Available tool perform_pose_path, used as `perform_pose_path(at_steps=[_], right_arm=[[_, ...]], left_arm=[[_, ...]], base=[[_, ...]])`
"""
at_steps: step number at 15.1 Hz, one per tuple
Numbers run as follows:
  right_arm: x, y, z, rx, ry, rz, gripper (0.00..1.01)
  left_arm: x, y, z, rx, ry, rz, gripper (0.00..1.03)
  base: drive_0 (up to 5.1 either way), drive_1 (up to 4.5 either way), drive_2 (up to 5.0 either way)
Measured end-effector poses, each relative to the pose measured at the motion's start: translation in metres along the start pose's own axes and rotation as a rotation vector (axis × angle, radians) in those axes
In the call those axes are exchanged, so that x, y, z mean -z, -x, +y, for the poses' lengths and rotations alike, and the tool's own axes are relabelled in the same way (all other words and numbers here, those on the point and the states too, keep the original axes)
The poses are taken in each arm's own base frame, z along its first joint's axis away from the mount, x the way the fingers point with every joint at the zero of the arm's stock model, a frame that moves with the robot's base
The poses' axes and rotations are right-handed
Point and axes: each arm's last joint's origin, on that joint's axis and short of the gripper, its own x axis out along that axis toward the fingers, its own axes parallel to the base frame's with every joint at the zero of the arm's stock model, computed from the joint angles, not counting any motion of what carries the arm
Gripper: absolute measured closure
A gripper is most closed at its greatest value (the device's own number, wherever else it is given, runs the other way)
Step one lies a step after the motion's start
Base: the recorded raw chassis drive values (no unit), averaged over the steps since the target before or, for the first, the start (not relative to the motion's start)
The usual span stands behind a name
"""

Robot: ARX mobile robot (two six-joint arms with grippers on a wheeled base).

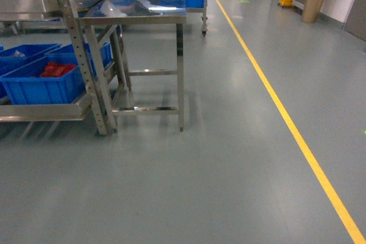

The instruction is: Pick blue part to blue bin on bottom shelf

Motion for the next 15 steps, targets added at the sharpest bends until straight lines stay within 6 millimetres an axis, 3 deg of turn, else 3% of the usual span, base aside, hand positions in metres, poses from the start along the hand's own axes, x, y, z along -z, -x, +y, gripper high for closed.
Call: perform_pose_path(at_steps=[15], right_arm=[[-0.0003,0.0,0.0,0.0,0.0,-0.003,0.03]], left_arm=[[0.0002,0.0,0.0001,-0.002,-0.001,0.002,0.6]], base=[[-0.1,4.05,-4.2]])
